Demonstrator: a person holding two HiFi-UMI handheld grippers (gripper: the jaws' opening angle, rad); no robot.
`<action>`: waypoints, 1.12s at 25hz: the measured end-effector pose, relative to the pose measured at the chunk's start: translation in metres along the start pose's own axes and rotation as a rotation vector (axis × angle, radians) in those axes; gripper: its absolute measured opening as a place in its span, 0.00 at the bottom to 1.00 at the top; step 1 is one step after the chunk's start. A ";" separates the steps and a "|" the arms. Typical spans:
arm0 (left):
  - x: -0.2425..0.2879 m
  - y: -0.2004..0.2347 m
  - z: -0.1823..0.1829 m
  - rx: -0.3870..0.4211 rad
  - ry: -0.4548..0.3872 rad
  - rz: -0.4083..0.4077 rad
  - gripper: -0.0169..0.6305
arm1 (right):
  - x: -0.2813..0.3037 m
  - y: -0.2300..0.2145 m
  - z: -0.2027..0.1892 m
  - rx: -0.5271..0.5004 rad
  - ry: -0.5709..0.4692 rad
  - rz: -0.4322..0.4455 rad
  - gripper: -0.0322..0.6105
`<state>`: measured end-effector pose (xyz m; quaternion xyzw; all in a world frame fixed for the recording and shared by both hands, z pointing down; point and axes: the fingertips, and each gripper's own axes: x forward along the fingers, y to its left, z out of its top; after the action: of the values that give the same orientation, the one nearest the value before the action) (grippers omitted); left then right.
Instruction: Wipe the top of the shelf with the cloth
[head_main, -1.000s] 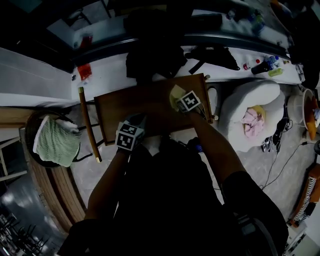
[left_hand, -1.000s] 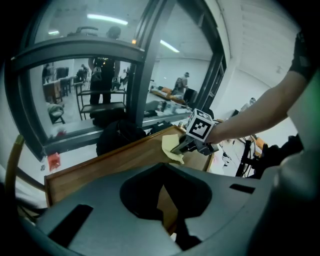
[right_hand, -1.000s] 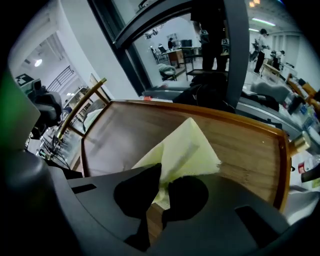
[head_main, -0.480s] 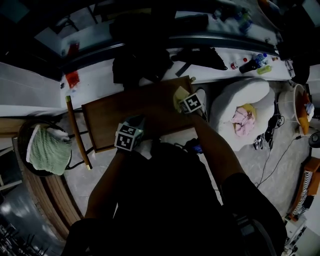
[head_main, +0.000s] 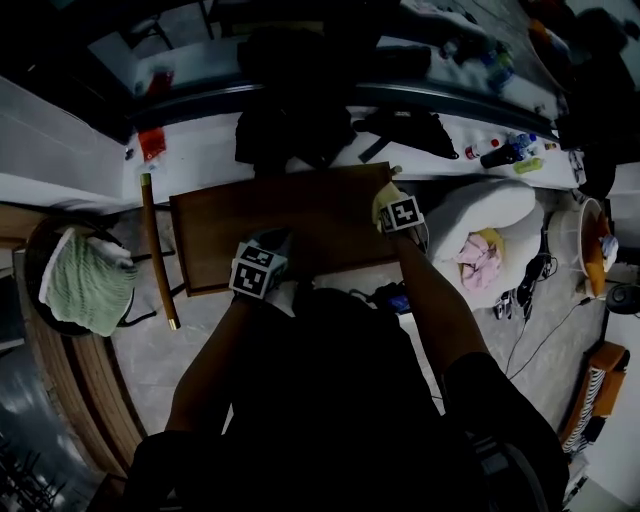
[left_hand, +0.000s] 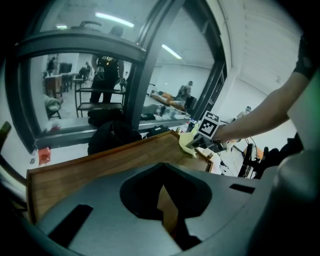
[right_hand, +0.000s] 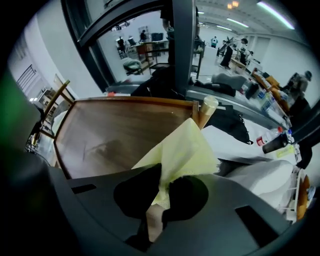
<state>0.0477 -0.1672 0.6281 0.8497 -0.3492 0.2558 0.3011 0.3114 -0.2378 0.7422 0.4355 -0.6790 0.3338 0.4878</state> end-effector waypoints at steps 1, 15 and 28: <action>-0.005 0.004 -0.001 -0.007 -0.006 0.005 0.04 | -0.003 0.007 0.006 0.010 -0.032 0.013 0.10; -0.134 0.105 -0.033 -0.051 -0.005 0.181 0.04 | 0.004 0.347 0.124 -0.267 -0.226 0.461 0.10; -0.229 0.190 -0.077 -0.081 0.024 0.262 0.04 | 0.052 0.555 0.111 -0.403 -0.075 0.673 0.10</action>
<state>-0.2544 -0.1228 0.5965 0.7809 -0.4636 0.2887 0.3032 -0.2463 -0.1280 0.7431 0.0960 -0.8530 0.3189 0.4018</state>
